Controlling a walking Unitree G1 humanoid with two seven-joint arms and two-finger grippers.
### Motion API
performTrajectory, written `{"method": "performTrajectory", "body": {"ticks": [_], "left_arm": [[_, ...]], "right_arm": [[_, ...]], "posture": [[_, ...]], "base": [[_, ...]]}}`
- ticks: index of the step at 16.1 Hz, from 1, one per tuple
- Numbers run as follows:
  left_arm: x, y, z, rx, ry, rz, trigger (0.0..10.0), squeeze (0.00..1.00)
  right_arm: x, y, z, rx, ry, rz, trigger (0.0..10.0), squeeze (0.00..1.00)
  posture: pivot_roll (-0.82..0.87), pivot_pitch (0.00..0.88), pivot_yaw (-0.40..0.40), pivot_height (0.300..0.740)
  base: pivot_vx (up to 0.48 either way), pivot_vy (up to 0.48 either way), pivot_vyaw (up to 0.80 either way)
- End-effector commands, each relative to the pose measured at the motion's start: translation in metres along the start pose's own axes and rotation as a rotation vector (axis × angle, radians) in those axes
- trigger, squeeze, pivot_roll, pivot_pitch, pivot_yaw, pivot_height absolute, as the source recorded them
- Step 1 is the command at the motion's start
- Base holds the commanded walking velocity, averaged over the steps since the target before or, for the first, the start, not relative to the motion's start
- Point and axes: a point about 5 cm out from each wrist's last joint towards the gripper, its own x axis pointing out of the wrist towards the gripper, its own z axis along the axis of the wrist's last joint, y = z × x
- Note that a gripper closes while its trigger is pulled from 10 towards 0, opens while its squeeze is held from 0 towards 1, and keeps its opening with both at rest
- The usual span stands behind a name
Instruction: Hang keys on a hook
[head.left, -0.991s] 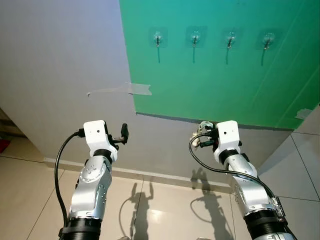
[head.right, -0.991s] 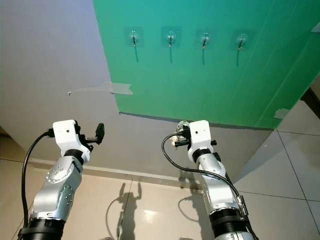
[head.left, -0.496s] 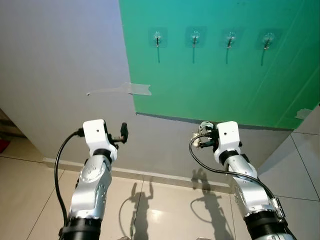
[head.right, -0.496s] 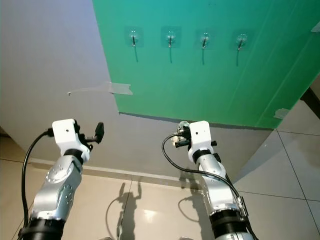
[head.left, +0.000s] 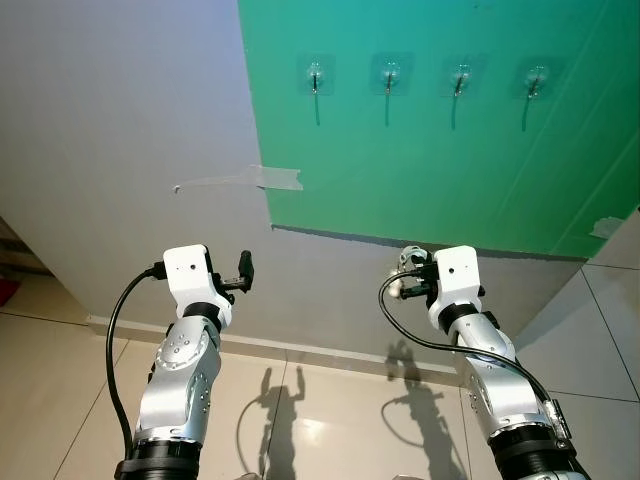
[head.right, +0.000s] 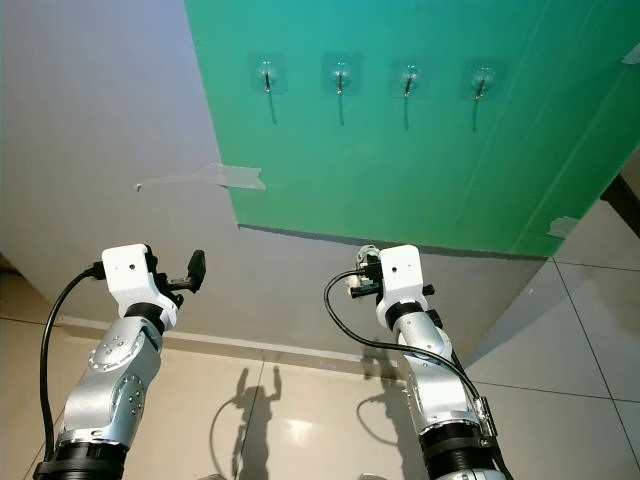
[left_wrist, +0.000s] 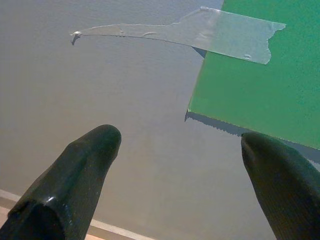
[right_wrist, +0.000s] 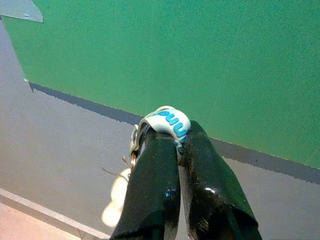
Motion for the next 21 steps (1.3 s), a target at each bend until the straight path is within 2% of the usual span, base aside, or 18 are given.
{"method": "performTrajectory", "body": {"ticks": [1, 7, 14, 21], "left_arm": [[0.0009, -0.0005, 0.0055, 0.013, -0.013, -0.002, 10.0, 0.0], [0.001, -0.0054, 0.0047, 0.01, -0.01, -0.011, 10.0, 0.0], [-0.0041, -0.0029, 0.0051, 0.013, -0.01, -0.007, 10.0, 0.0], [0.0023, -0.0024, 0.0128, 0.014, -0.015, -0.008, 10.0, 0.0]], "right_arm": [[0.0003, -0.0009, 0.0053, 0.0, -0.014, -0.004, 10.0, 0.0], [-0.0025, -0.0016, 0.0033, 0.006, -0.007, -0.005, 10.0, 0.0], [-0.0059, -0.0019, 0.004, 0.001, -0.009, -0.008, 10.0, 0.0], [-0.0004, -0.0003, 0.0086, 0.01, -0.01, -0.01, 10.0, 0.0]], "posture": [[-0.16, 0.0, 0.049, 0.74], [-0.16, 0.0, 0.051, 0.74], [-0.16, 0.0, 0.05, 0.74], [-0.16, 0.0, 0.061, 0.74]], "base": [[0.0, 0.0, 0.0], [0.0, 0.0, 0.0], [0.0, 0.0, 0.0], [0.0, 0.0, 0.0]]}}
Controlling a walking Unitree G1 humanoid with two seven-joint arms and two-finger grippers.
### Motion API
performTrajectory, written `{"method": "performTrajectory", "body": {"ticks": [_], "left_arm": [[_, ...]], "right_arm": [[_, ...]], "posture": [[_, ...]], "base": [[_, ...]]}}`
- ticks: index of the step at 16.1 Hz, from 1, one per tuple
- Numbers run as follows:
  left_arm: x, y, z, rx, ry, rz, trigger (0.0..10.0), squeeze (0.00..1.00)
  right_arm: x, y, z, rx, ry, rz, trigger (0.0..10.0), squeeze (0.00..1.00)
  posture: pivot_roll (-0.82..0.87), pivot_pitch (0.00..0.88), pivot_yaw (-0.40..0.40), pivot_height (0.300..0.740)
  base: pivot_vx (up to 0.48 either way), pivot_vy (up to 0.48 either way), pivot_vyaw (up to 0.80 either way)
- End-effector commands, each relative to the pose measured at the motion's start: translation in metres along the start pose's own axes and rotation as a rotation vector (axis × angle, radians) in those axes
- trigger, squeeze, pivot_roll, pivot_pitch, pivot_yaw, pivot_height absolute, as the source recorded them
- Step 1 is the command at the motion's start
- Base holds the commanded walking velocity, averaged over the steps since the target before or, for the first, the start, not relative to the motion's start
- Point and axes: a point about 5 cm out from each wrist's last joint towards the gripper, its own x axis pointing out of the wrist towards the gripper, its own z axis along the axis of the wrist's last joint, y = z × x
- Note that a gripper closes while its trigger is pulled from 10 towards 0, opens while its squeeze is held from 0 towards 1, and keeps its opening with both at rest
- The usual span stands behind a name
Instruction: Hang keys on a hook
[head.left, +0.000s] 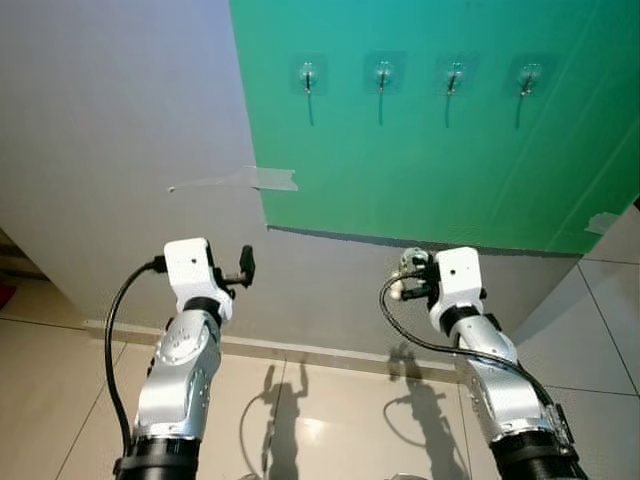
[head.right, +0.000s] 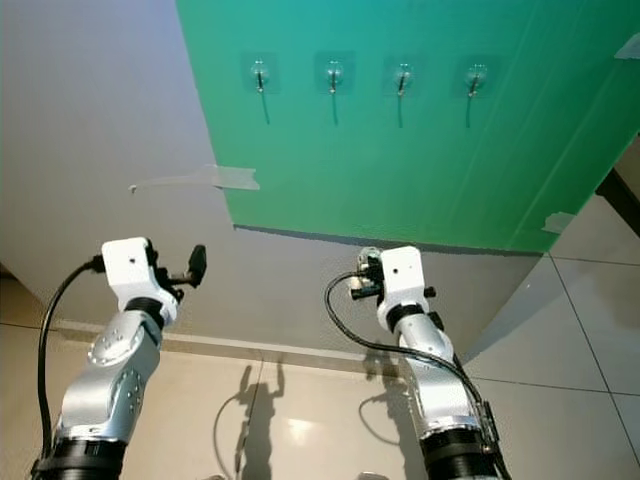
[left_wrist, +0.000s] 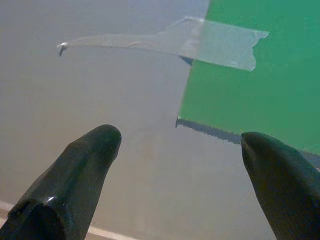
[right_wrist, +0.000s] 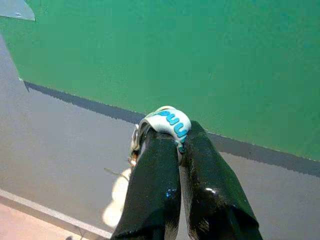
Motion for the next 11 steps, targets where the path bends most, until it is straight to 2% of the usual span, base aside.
{"method": "performTrajectory", "body": {"ticks": [1, 11], "left_arm": [[0.0015, 0.0009, 0.0037, 0.006, -0.003, 0.004, 10.0, 0.0], [0.001, -0.0041, -0.0001, 0.001, -0.001, 0.0, 10.0, 0.0]], "right_arm": [[0.0031, -0.0009, 0.0073, 0.005, -0.017, -0.007, 10.0, 0.0], [0.0035, -0.0022, 0.0045, -0.004, -0.012, 0.002, 10.0, 0.0]], "posture": [[-0.16, 0.0, 0.062, 0.74], [-0.16, 0.0, 0.051, 0.74]], "base": [[0.0, 0.0, 0.0], [0.0, 0.0, 0.0]]}}
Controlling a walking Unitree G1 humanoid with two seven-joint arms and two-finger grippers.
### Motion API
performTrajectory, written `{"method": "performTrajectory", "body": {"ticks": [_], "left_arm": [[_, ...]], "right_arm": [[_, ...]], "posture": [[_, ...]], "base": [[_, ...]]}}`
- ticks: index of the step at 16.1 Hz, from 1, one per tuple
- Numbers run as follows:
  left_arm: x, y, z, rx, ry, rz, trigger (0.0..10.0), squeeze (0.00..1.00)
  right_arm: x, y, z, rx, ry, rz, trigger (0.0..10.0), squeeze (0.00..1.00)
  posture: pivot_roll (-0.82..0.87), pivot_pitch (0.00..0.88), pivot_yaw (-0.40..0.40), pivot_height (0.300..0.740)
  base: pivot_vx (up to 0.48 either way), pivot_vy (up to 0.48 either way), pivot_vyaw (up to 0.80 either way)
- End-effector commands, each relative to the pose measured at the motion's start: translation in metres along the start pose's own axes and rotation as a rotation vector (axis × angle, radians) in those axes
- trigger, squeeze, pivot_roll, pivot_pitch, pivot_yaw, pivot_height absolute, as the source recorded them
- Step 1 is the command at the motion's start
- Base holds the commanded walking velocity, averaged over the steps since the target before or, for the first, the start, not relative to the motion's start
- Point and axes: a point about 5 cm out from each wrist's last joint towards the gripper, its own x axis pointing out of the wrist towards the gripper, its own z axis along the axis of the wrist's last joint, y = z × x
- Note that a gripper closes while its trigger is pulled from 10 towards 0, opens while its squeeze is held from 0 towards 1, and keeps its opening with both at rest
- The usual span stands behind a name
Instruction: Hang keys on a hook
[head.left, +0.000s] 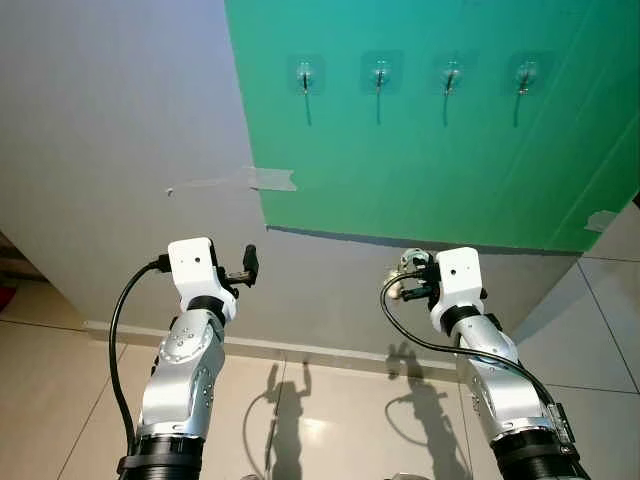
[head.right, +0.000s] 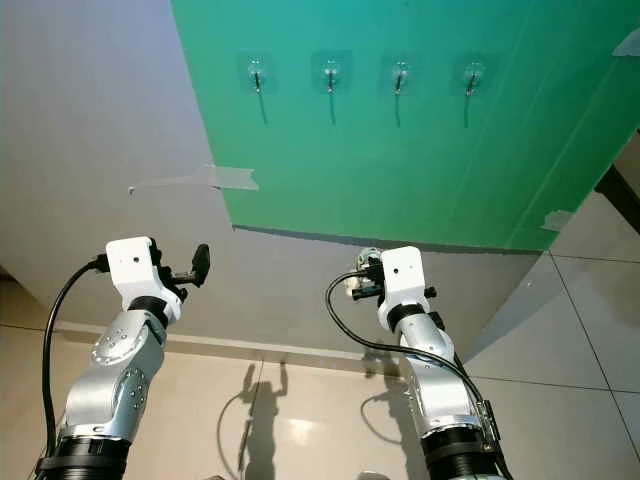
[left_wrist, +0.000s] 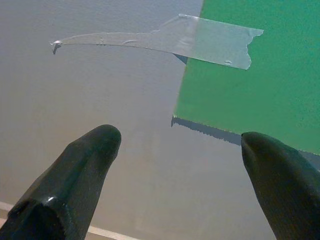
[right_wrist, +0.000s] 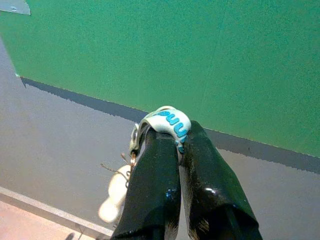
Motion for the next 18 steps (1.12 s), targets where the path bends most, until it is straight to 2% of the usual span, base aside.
{"method": "performTrajectory", "body": {"ticks": [1, 18], "left_arm": [[0.001, -0.0005, 0.0008, 0.009, -0.004, 0.0, 10.0, 0.0], [0.0074, -0.0003, -0.0048, 0.008, 0.008, -0.01, 10.0, 0.0]], "right_arm": [[0.0038, -0.001, 0.0063, -0.001, -0.021, 0.0, 10.0, 0.0], [0.0063, -0.0049, 0.0015, 0.004, -0.01, -0.023, 10.0, 0.0]], "posture": [[-0.16, 0.0, 0.05, 0.74], [-0.18, 0.0, 0.06, 0.74]], "base": [[0.0, 0.0, 0.0], [0.0, 0.0, 0.0]]}}
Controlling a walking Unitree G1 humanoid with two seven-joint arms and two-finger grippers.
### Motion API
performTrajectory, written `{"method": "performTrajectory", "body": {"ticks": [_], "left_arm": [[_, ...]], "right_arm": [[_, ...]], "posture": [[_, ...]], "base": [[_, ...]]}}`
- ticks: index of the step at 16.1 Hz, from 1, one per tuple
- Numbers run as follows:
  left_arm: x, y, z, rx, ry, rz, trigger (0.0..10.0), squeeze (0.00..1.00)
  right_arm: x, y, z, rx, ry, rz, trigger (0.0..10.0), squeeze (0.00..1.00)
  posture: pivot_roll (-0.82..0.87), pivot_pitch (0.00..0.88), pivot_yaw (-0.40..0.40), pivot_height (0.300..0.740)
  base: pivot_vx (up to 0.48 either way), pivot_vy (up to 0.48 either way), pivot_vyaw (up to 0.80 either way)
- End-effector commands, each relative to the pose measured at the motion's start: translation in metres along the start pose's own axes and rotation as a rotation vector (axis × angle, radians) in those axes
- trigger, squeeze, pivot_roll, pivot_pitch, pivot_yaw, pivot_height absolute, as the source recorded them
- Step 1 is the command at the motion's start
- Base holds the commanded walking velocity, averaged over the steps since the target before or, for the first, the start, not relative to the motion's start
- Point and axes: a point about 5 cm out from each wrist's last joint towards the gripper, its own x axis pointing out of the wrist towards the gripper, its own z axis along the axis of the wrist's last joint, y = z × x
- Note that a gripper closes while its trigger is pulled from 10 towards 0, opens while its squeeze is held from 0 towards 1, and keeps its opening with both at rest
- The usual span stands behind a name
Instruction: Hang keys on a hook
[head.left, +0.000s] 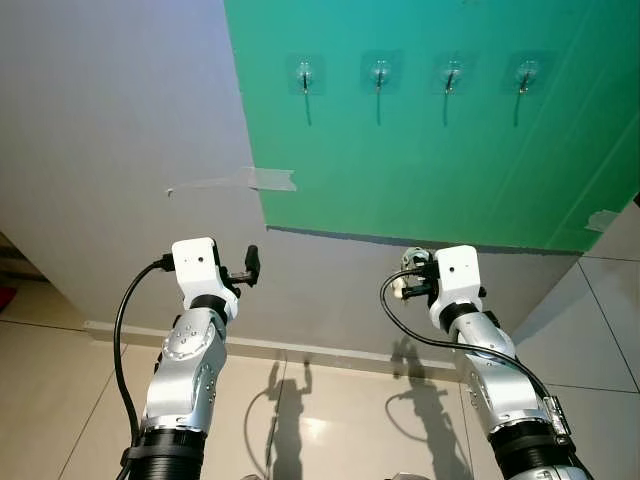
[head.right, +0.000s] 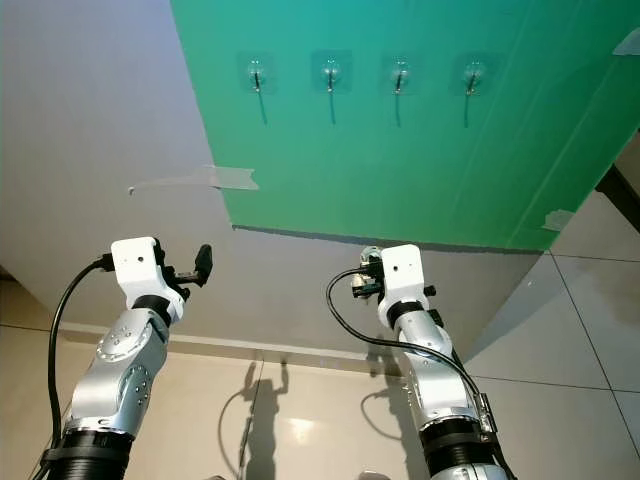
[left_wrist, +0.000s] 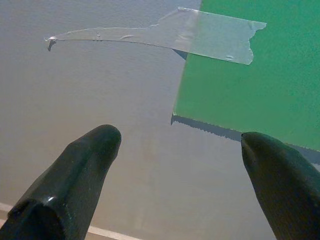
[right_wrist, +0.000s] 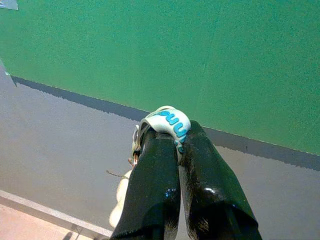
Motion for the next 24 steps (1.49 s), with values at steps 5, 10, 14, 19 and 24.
{"method": "performTrajectory", "body": {"ticks": [5, 10, 14, 19, 24], "left_arm": [[0.0, -0.002, -0.001, 0.005, 0.0, -0.006, 10.0, 0.0], [-0.001, -0.002, -0.001, 0.002, -0.002, -0.003, 10.0, 0.0], [0.0, -0.01, -0.002, 0.005, -0.005, -0.027, 10.0, 0.0], [0.002, -0.007, 0.006, 0.001, -0.025, -0.019, 10.0, 0.0], [0.0, -0.004, 0.01, 0.007, -0.034, -0.013, 10.0, 0.0]], "right_arm": [[-0.002, -0.003, 0.003, 0.001, -0.019, -0.011, 10.0, 0.0], [-0.003, -0.003, 0.002, -0.001, -0.016, -0.011, 10.0, 0.0], [0.002, -0.006, 0.006, -0.011, -0.023, -0.007, 10.0, 0.0], [0.002, -0.006, 0.006, -0.013, -0.022, -0.01, 10.0, 0.0], [0.002, -0.001, 0.009, -0.008, -0.026, -0.008, 10.0, 0.0]], "posture": [[-0.18, 0.0, 0.06, 0.74], [-0.19, 0.0, 0.057, 0.74], [-0.25, 0.0, 0.067, 0.74], [-0.24, 0.0, 0.071, 0.74], [-0.23, 0.0, 0.078, 0.74]], "base": [[0.0, 0.0, 0.0], [0.0, 0.0, 0.0], [0.0, 0.0, 0.0], [0.0, 0.0, 0.0], [0.0, 0.0, 0.0]]}}
